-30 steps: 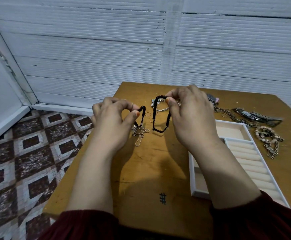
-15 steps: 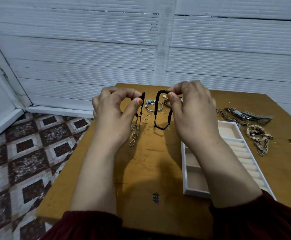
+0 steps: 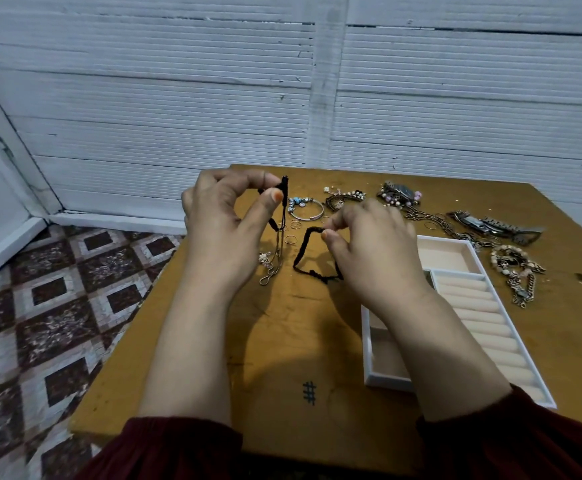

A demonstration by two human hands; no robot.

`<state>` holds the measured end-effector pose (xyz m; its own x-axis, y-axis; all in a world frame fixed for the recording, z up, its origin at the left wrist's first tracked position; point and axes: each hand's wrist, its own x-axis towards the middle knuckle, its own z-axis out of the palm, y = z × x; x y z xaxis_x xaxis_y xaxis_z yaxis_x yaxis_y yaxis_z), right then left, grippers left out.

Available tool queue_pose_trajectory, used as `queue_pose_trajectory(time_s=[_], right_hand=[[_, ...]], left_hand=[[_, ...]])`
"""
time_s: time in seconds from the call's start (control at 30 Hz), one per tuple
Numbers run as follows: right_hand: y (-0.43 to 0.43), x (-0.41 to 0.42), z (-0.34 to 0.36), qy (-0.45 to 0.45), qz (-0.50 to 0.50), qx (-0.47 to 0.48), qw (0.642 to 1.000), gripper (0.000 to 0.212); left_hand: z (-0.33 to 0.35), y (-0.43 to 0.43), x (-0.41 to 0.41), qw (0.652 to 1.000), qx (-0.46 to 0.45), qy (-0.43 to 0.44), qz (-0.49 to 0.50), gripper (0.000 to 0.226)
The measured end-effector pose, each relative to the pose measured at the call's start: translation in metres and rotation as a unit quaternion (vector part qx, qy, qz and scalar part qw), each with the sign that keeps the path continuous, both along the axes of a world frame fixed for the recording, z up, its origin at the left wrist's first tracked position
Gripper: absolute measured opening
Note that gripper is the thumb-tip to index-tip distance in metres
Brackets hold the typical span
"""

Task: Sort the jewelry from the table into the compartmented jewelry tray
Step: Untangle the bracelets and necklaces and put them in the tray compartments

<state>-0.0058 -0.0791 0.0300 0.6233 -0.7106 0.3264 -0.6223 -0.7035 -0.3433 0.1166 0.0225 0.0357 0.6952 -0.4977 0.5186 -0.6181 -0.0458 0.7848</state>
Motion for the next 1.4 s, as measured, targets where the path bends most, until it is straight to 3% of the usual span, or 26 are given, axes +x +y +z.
queue_pose_trajectory(time_s=[0.33,0.53,0.7,0.87,1.03,1.2,1.4], right_hand=[[0.008,0.003,-0.011,0.126,0.115,0.058,0.984,0.011],[0.000,0.018,-0.002,0.052,0.115,0.069,0.990,0.009],[-0.011,0.044,-0.010,0.032,0.079,0.080,0.993,0.028],[-0.012,0.060,-0.022,0.026,0.106,0.165,0.980,0.003],[-0.013,0.063,-0.025,0.006,0.109,0.178,0.978,0.017],[-0.019,0.061,-0.017,-0.023,0.105,0.154,0.982,0.022],[-0.018,0.057,0.007,-0.071,0.127,0.131,0.981,0.010]], left_hand=[[-0.004,0.001,0.001,1.000,0.003,0.016,0.004,0.016],[0.001,0.005,0.000,1.000,0.005,0.016,0.006,0.020],[0.003,0.007,0.001,1.000,-0.001,0.022,0.003,0.018],[0.000,0.009,0.005,1.000,-0.006,0.019,0.008,0.018],[-0.005,0.014,0.012,0.999,-0.005,0.022,0.024,0.016],[-0.011,0.019,0.015,0.997,0.045,0.017,0.056,0.017],[-0.016,0.023,0.019,0.989,0.125,0.021,0.081,0.007]])
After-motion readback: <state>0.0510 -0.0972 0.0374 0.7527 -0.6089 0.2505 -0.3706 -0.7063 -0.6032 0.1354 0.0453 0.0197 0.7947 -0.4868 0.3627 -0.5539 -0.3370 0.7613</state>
